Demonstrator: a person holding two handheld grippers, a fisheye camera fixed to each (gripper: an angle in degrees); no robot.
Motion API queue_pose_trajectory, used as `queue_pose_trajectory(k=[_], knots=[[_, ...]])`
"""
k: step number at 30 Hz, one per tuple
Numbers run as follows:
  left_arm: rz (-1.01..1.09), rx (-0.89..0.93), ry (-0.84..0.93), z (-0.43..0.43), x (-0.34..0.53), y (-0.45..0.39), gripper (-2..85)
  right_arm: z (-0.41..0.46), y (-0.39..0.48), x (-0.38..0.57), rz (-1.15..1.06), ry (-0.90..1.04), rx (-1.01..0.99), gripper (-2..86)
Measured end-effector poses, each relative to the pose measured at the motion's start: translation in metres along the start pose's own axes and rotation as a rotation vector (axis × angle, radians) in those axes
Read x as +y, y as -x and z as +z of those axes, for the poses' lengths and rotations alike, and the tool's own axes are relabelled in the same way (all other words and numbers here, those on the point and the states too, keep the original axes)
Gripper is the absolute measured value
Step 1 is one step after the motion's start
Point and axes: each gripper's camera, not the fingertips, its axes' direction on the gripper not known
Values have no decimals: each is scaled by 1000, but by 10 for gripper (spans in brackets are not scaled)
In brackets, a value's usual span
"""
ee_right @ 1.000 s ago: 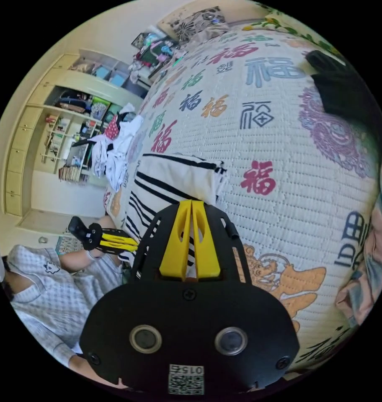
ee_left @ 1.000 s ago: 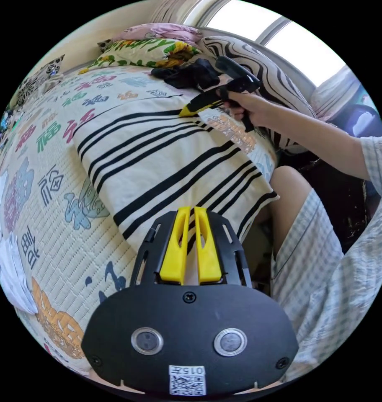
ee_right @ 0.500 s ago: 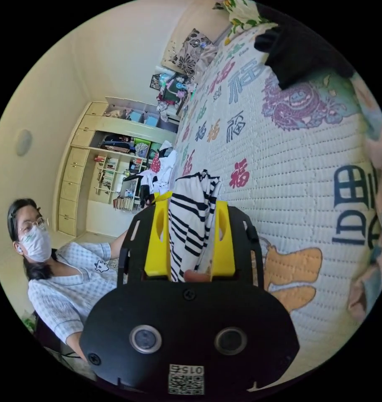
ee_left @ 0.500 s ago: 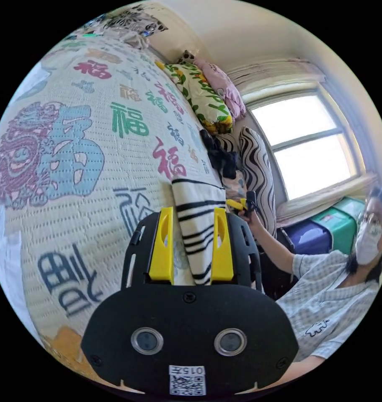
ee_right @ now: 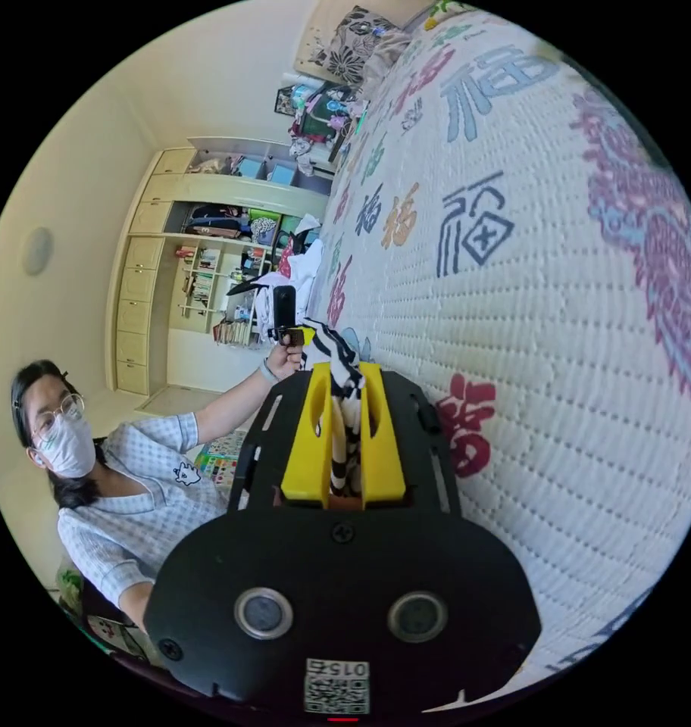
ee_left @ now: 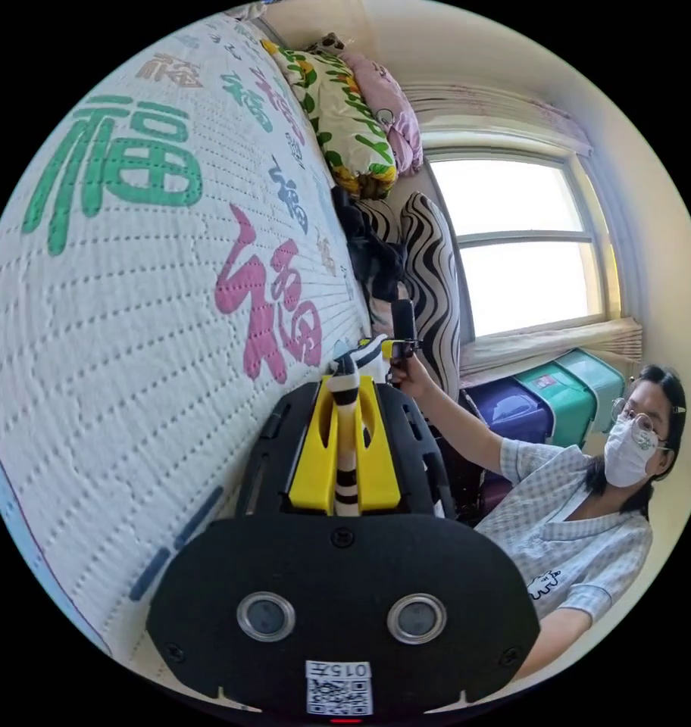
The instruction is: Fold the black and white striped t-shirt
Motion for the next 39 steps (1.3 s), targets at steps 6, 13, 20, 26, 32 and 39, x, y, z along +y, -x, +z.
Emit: queue_pose_trajectory(k=[6,13,20,26,32,39], knots=[[222,-56,-16,-30,-36,-33,1,-28,50,-1,-196,-25,126,45],[403,-205,18,-52,-59,-63,7,-33,96,1,-332,7,276,43],[170,-320,-125,-83,-53,-33,21,-56,78,22,-131,-249,320,52],[175,-186,-30,-49,0,-62,23,-10,98,75,-198,-71,133,-1],[-6,-108,111,0,62,-26,2,60,54,131,62,141,80,-6],[-116,-127,173,-17,112,-23,-6,71,56,185,215,251,102,-4]])
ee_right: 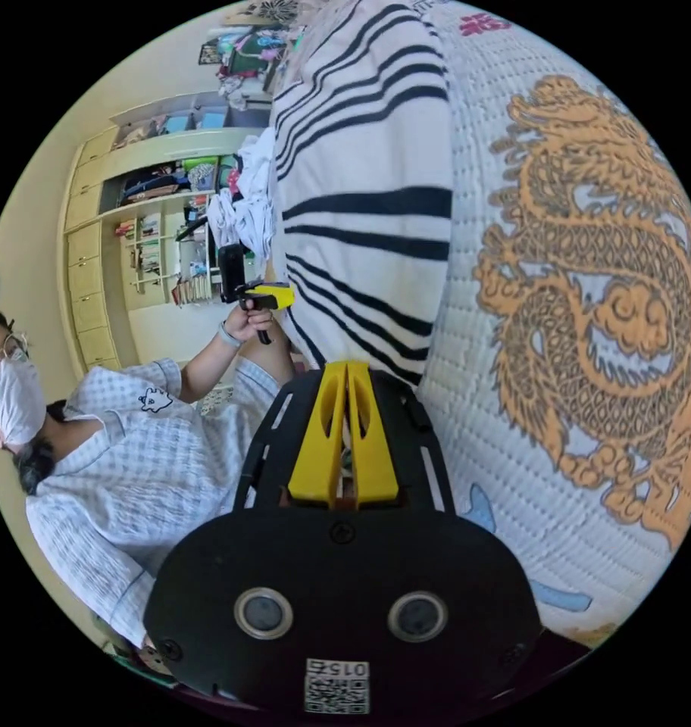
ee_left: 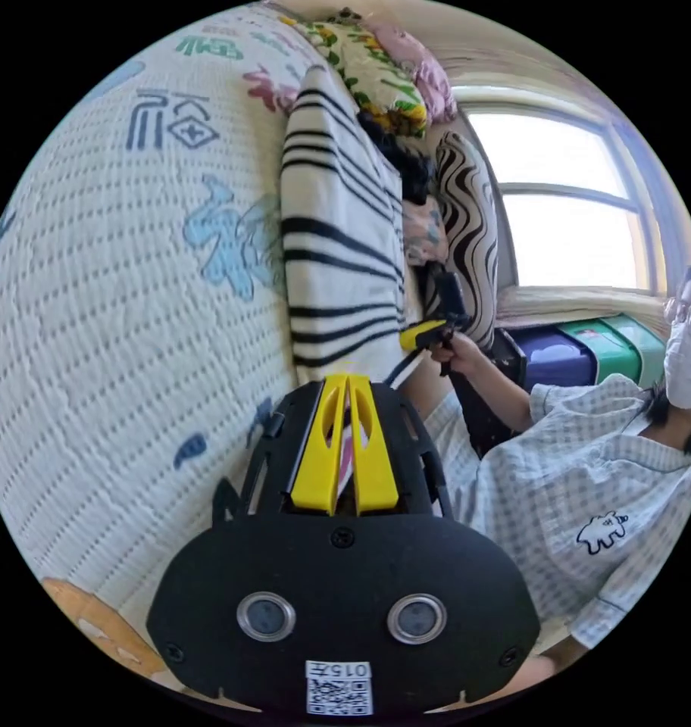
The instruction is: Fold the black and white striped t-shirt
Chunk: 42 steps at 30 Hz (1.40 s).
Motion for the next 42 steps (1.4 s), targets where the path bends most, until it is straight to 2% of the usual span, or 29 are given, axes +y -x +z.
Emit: queue_pose_trajectory(k=[2,5,7,9,12,17,20,24,27,29,32,34,38,42], knots=[[17,58,24,-6,1,-4,-2,-2,4,6,-31,-8,-37,-1],[81,105,-125,-40,-14,-15,26,-36,7,17,-117,-230,-195,12],[93,32,-223,-67,-43,-17,81,-60,7,16,-145,-352,-152,41],[97,-27,-282,-82,-68,-13,107,-85,3,5,-133,-447,-28,92],[41,-49,-316,-91,-109,12,130,-101,-11,-18,-115,-512,-31,130],[-3,-32,-304,-72,-153,33,129,-95,-26,-59,-73,-438,14,131],[24,-6,-259,-52,-173,32,103,-87,-27,-79,-110,-427,-73,127],[90,54,-140,-16,-186,18,55,-60,-20,-101,-137,-321,-79,75],[232,-45,-152,-9,-176,-12,15,-50,6,-90,-226,-312,40,55],[324,-36,-167,-10,-164,-29,8,-49,25,-72,-313,-323,76,51],[526,-37,-197,-9,-132,-68,3,-43,62,-33,-482,-344,129,48],[707,-114,-192,1,-96,-107,2,-32,85,-7,-566,-334,187,46],[840,-126,-175,26,-33,-142,2,12,118,54,-673,-294,279,44],[905,-191,-103,77,41,-164,6,69,117,108,-660,-240,307,43]])
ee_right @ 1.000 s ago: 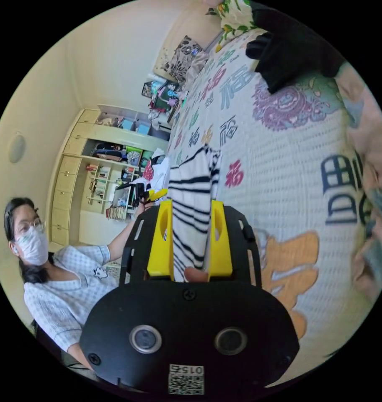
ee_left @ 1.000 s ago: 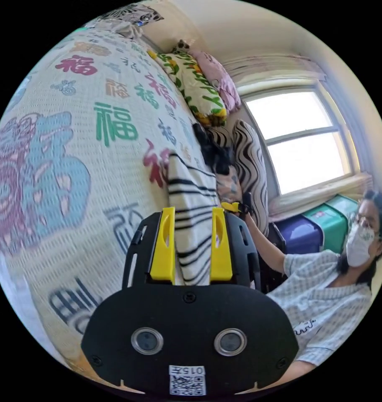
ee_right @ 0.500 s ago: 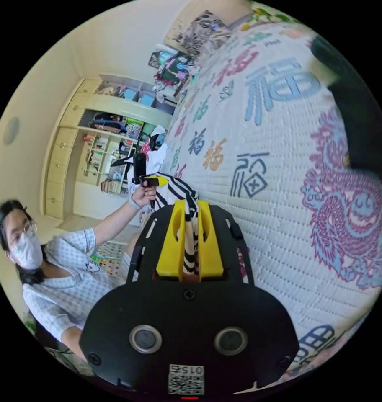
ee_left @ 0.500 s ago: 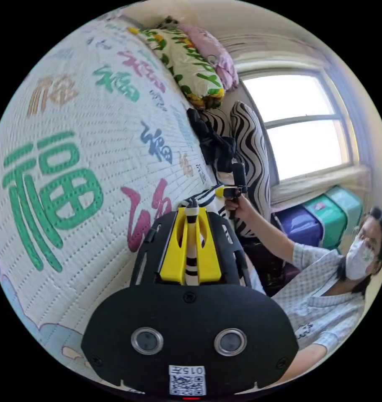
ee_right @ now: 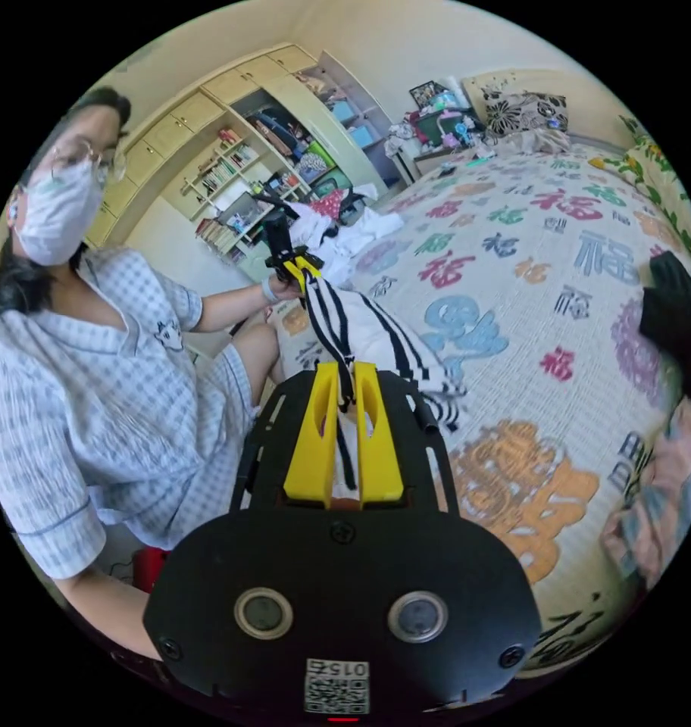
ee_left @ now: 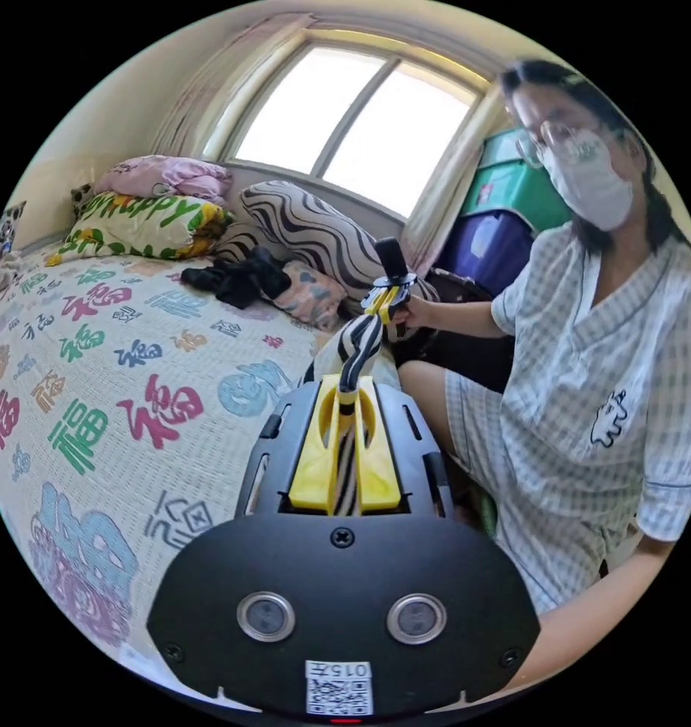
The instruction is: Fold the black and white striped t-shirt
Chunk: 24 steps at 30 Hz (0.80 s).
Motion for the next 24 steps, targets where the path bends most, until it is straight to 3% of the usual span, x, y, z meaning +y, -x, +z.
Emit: queue_pose_trajectory(k=[6,10,15,17,21,24], knots=[[-93,-111,298,82,49,-59,20,77,9,54,138,220,68,49],[-167,-197,319,112,60,-84,35,101,-3,70,227,267,-32,58],[-226,-239,417,125,50,-107,48,89,1,90,296,299,-17,72],[-298,-234,400,120,46,-113,47,79,4,94,314,245,-32,71],[-449,-98,185,118,23,-125,44,70,10,83,291,56,-83,37],[-537,33,136,155,12,-120,35,99,-6,70,317,53,-193,4]])
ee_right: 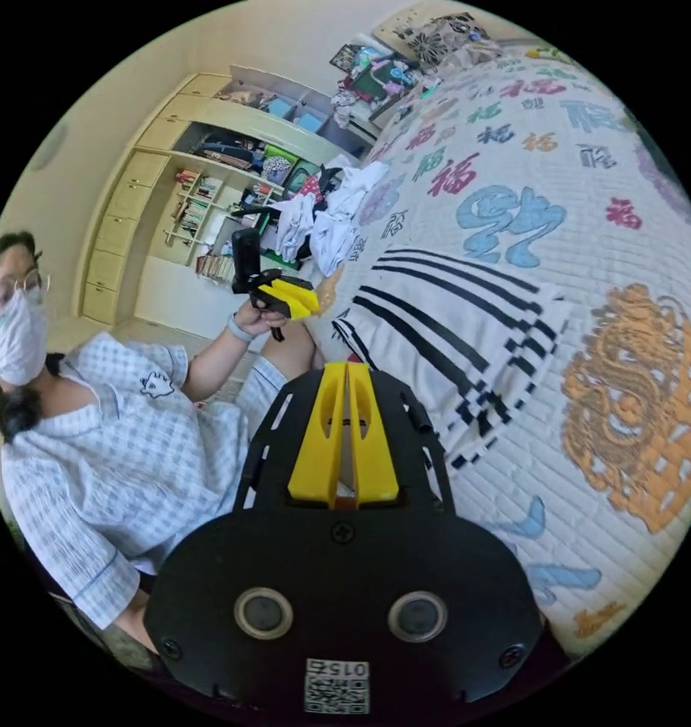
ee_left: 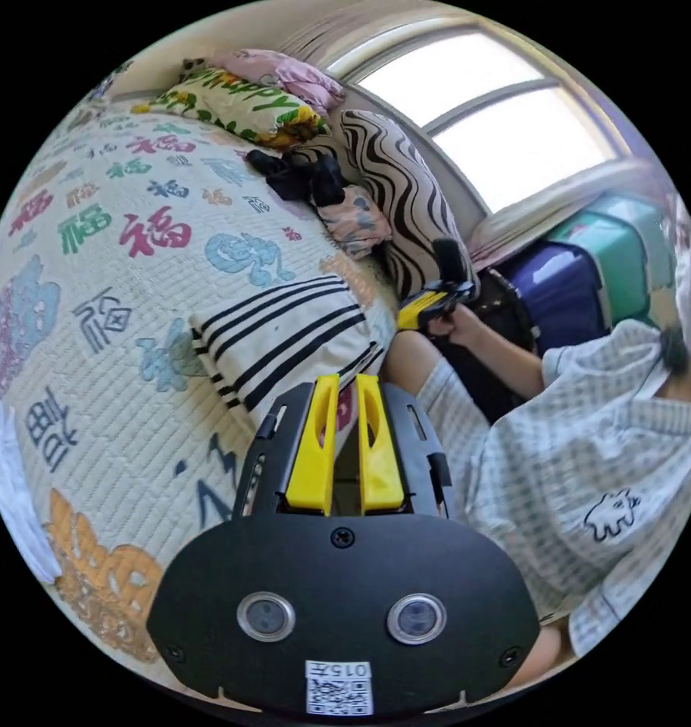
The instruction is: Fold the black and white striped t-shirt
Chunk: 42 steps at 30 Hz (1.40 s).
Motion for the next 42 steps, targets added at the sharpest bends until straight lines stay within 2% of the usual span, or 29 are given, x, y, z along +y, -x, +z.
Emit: queue_pose_trajectory(k=[3,5,6,10,16,23,25,30,34,37,39,42], knots=[[-121,-51,125,50,-7,10,15,31,-30,-11,84,70,-32,-3],[-140,-212,245,73,-5,7,0,44,-50,-8,169,124,8,-5],[-94,-334,302,85,-2,-4,-3,48,-61,-3,220,129,22,-6],[65,-565,359,119,5,-49,-8,44,-83,12,304,33,-38,-7],[205,-793,401,160,19,-93,-8,43,-91,10,336,99,79,-7],[255,-854,373,162,40,-112,-8,32,-110,14,406,121,134,-7],[302,-919,370,159,47,-124,-9,27,-110,15,393,103,130,-7],[414,-1045,289,144,53,-156,-9,5,-100,13,319,-59,95,-6],[499,-1115,267,140,50,-165,-8,7,-106,4,293,-92,127,-6],[474,-1070,317,141,50,-144,-8,17,-124,-3,314,-80,119,-6],[401,-1021,374,138,54,-121,-8,31,-143,-5,359,8,174,-6],[298,-926,275,104,68,-100,-8,34,-158,1,360,10,150,-6]])
